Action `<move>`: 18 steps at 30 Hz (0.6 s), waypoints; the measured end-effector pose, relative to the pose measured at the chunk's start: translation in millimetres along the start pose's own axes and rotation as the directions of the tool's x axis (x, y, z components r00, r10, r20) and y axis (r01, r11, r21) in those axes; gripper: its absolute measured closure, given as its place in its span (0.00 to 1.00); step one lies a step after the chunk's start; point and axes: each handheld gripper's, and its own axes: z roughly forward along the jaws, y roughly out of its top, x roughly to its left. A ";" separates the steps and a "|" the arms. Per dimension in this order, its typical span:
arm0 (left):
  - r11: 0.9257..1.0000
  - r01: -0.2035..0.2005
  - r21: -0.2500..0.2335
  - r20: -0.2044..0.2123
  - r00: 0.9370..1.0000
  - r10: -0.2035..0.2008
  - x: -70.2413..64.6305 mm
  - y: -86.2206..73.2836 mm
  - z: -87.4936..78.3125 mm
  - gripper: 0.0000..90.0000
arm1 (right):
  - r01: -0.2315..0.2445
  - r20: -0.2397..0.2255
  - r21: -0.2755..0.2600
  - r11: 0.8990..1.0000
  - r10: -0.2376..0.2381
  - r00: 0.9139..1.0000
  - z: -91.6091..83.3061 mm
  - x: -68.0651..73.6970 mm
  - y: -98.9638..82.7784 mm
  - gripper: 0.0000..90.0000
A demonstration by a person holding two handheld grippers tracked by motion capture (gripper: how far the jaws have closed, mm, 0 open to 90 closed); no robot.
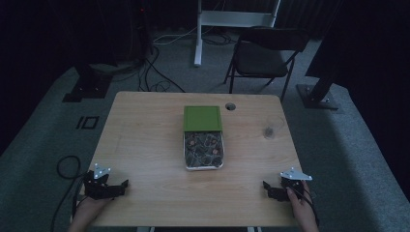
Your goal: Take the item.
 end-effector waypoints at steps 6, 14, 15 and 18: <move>1.000 0.000 0.000 0.000 1.000 0.000 0.0 0.0 0.0 0.00 | 0.033 0.003 0.010 0.999 -0.033 0.999 -2.1 2.3 -2.8 0.15; 1.000 0.000 0.000 0.000 1.000 0.000 0.0 0.0 0.0 0.00 | -0.006 -0.008 0.025 1.000 0.006 1.000 -4.0 -0.7 -5.3 0.14; 1.000 0.000 0.000 0.000 1.000 0.000 0.0 0.0 0.0 0.00 | -0.012 -0.002 0.025 1.000 0.012 1.000 -4.0 -1.3 -5.3 0.14; 1.000 0.000 0.001 0.000 1.000 0.000 0.0 -0.1 -0.1 0.00 | -0.029 0.015 0.025 0.999 0.029 0.999 -4.4 -1.1 -5.6 0.14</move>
